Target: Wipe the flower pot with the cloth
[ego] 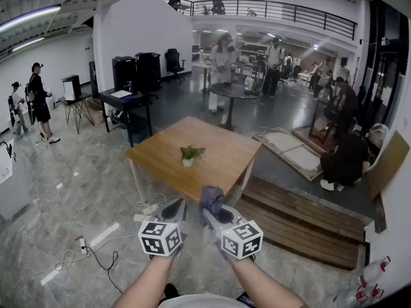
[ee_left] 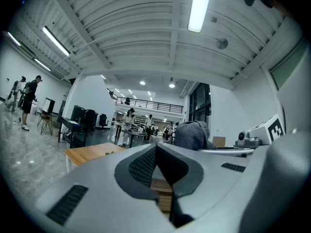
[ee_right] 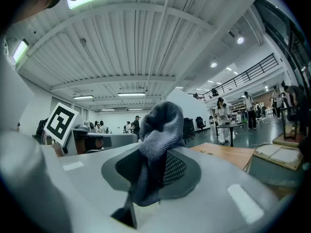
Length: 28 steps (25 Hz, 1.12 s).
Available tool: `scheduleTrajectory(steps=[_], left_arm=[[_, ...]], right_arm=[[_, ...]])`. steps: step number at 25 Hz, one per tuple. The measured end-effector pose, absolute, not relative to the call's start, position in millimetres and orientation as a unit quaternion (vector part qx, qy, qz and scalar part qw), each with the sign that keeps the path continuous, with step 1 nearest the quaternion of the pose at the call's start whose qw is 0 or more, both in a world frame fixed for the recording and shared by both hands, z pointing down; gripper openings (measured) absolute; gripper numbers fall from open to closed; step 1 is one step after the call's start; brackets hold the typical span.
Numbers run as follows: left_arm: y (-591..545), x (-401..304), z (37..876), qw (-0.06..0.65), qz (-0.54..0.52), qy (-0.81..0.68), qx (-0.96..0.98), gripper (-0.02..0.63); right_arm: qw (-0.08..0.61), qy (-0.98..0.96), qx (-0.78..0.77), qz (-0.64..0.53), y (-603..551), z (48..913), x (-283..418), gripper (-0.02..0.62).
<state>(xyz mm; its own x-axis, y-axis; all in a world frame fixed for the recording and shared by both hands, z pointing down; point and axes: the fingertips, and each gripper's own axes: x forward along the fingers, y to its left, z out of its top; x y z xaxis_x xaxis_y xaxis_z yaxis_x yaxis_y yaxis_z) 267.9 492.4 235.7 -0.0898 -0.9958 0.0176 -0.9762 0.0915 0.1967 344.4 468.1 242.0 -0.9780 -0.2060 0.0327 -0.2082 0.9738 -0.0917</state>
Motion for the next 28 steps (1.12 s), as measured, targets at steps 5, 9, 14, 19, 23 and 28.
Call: scheduleTrajectory(steps=[5, 9, 14, 19, 23, 28], left_arm=[[492, 262, 238, 0.076, -0.065, -0.736, 0.669, 0.006], [488, 259, 240, 0.080, -0.063, -0.736, 0.670, 0.006], [483, 251, 247, 0.086, -0.061, -0.735, 0.670, 0.006], [472, 236, 256, 0.092, -0.059, -0.737, 0.667, 0.006], [463, 215, 269, 0.109, -0.060, -0.737, 0.664, 0.006], [447, 168, 290, 0.128, -0.059, -0.737, 0.661, 0.006]], right_arm=[[0.012, -0.993, 0.105, 0.049, 467, 244, 340, 0.075], [0.012, -0.993, 0.105, 0.053, 465, 245, 336, 0.077], [0.011, -0.993, 0.107, 0.057, 460, 250, 328, 0.078], [0.014, -0.992, 0.109, 0.064, 447, 259, 316, 0.078], [0.021, -0.991, 0.111, 0.072, 436, 269, 298, 0.078], [0.033, -0.989, 0.114, 0.089, 417, 291, 255, 0.078]])
